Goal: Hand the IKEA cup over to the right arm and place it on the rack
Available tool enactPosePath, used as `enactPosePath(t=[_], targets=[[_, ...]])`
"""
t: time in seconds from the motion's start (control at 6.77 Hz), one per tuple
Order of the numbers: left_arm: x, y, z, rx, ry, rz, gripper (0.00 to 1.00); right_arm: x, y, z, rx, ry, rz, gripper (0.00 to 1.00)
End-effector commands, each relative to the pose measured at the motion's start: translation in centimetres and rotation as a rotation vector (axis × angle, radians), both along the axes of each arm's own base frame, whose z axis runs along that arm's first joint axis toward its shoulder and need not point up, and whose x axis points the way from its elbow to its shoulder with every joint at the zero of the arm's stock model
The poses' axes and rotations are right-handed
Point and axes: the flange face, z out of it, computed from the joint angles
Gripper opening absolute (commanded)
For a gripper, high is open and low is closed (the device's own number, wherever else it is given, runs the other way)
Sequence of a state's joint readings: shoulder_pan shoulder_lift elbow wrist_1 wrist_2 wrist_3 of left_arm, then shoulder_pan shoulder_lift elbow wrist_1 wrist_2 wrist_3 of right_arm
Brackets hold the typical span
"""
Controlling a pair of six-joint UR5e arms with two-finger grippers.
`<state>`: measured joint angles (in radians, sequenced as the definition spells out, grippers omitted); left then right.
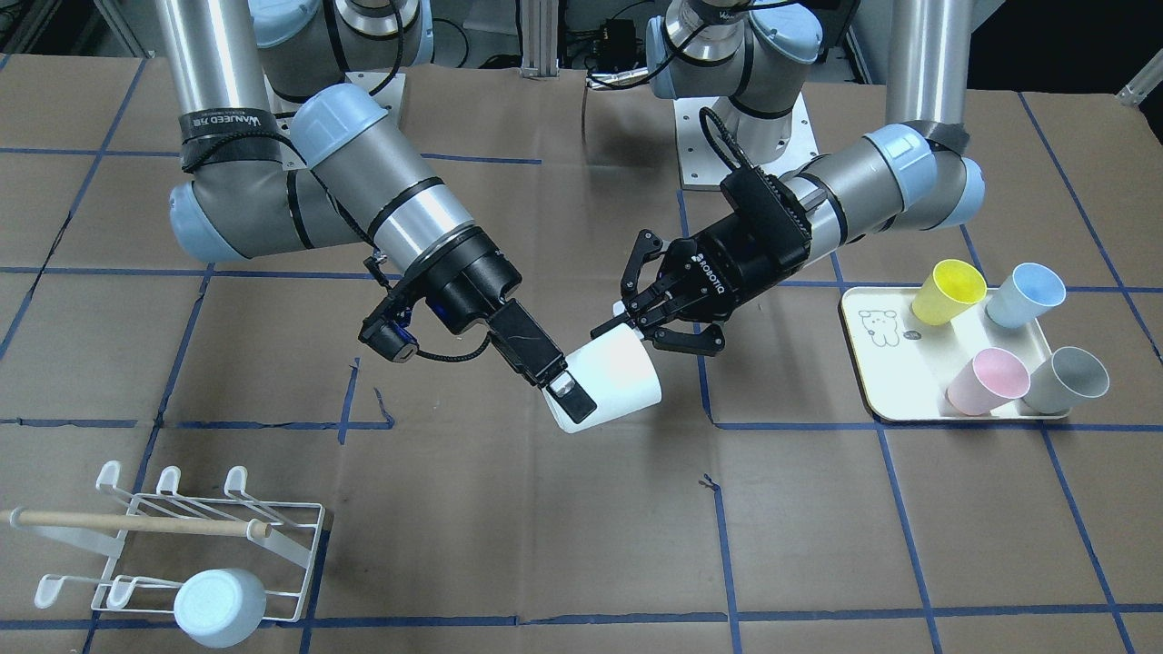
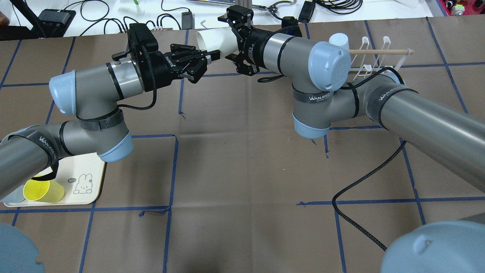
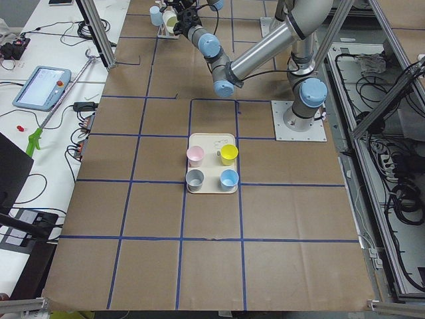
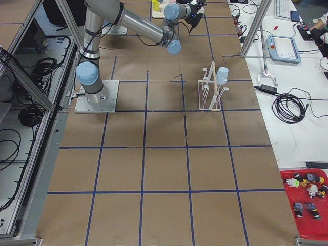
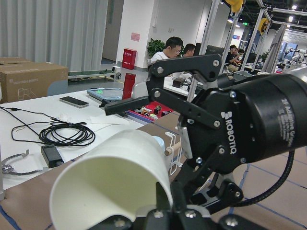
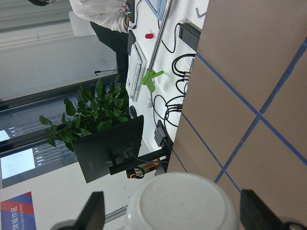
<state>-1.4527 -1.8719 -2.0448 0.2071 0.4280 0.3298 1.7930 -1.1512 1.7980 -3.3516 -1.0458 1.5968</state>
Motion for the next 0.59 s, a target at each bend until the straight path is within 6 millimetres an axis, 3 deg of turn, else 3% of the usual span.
enactPosePath(t=[0.0,0.44], targets=[[-0.01,0.07,0.17,-0.002,0.0,0.0,0.0,0.32,0.04,-0.08,0.002,-0.002,0.007,0.99],[-0.01,0.1,0.25,-0.002,0.001,0.001,0.01,0.31,0.07,0.19,0.002,-0.002,0.007,0.99]])
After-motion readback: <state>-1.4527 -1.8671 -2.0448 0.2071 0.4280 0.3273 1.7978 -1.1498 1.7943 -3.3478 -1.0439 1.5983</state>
